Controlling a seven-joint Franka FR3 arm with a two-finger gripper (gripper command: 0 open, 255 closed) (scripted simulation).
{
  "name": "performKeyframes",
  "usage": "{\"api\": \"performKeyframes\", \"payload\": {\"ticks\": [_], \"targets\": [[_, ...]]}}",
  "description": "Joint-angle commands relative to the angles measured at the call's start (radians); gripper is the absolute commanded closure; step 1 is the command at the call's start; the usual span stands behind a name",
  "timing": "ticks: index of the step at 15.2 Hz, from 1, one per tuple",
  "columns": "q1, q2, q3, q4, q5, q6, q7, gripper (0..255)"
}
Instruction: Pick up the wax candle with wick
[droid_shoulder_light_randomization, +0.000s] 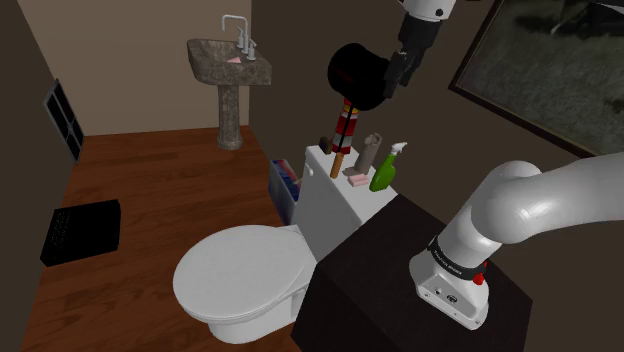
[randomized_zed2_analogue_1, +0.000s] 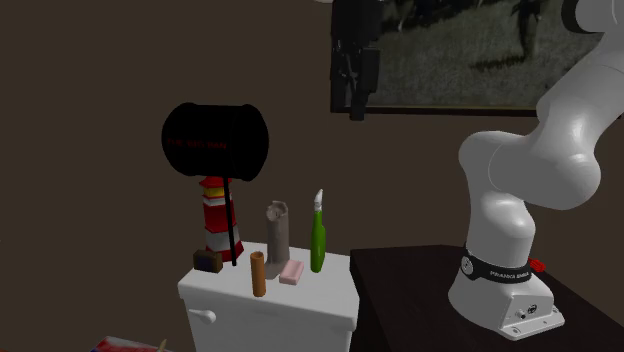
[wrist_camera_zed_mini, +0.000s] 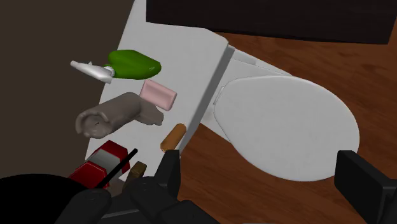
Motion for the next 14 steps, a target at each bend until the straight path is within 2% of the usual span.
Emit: {"api": "performKeyframes", "payload": {"ticks": [1,8,14], "targets": [[0.0,0.0,0.0,0.0,0.0,0.0,0.0,0],[-0.036,0.029,-0.152,-0.13,-0.062,0.2,-0.162,0],[-0.062,0.129,-0.29,-0.182,-0.098,0.383,-0.306,0]]}}
